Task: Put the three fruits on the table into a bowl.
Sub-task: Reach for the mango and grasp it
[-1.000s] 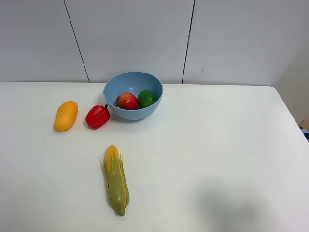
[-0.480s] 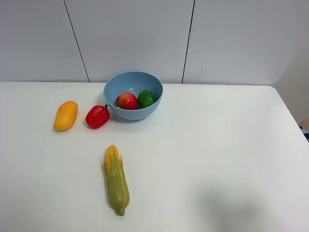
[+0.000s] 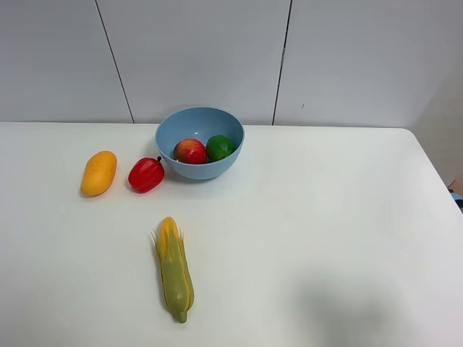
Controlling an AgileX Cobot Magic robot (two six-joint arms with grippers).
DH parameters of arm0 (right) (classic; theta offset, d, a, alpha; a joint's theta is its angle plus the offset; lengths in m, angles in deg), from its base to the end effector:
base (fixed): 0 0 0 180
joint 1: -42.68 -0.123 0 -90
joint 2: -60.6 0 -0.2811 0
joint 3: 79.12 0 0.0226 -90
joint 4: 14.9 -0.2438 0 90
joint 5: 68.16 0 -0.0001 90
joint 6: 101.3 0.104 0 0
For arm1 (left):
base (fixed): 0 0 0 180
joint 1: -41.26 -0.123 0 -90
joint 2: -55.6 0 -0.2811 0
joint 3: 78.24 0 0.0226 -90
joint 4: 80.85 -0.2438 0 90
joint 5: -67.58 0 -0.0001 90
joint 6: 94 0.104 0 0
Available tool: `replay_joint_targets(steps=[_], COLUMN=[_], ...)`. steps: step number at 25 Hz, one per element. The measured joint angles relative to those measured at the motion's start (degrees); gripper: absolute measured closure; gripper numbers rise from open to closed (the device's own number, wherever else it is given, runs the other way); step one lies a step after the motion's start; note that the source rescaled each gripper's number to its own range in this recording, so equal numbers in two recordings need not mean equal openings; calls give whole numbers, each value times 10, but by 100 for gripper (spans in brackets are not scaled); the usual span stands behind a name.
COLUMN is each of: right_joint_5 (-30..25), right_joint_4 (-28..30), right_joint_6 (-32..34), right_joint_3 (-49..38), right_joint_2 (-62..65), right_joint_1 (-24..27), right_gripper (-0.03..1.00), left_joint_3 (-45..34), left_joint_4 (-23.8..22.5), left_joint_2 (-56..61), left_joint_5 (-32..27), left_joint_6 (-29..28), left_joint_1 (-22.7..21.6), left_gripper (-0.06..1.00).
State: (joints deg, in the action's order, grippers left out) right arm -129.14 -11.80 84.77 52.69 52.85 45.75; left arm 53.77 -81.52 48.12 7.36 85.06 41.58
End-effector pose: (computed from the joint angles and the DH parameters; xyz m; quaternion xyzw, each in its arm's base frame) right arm 0.0031 -0.0051 0.2691 0.0691 0.8492 -0.0133 0.5234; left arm 0.0030 0.0010 0.2712 -0.0048 0.8466 0.0000 0.5322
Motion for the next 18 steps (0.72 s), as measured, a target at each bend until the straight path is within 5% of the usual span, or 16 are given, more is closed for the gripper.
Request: replay_joint_targets(steps=[12, 18], right_joint_5=[0, 0], right_joint_4=[0, 0], right_joint_6=[0, 0], right_joint_3=[0, 0], right_joint_2=[0, 0], right_joint_1=[0, 0], right_gripper=[-2, -2], left_joint_3=[6, 54], left_joint_4=[-3, -3], left_joint_2=[-6, -179], left_joint_5=[7, 186], left_joint_6=[0, -1], left_joint_1=[0, 0], left_gripper=[-6, -6])
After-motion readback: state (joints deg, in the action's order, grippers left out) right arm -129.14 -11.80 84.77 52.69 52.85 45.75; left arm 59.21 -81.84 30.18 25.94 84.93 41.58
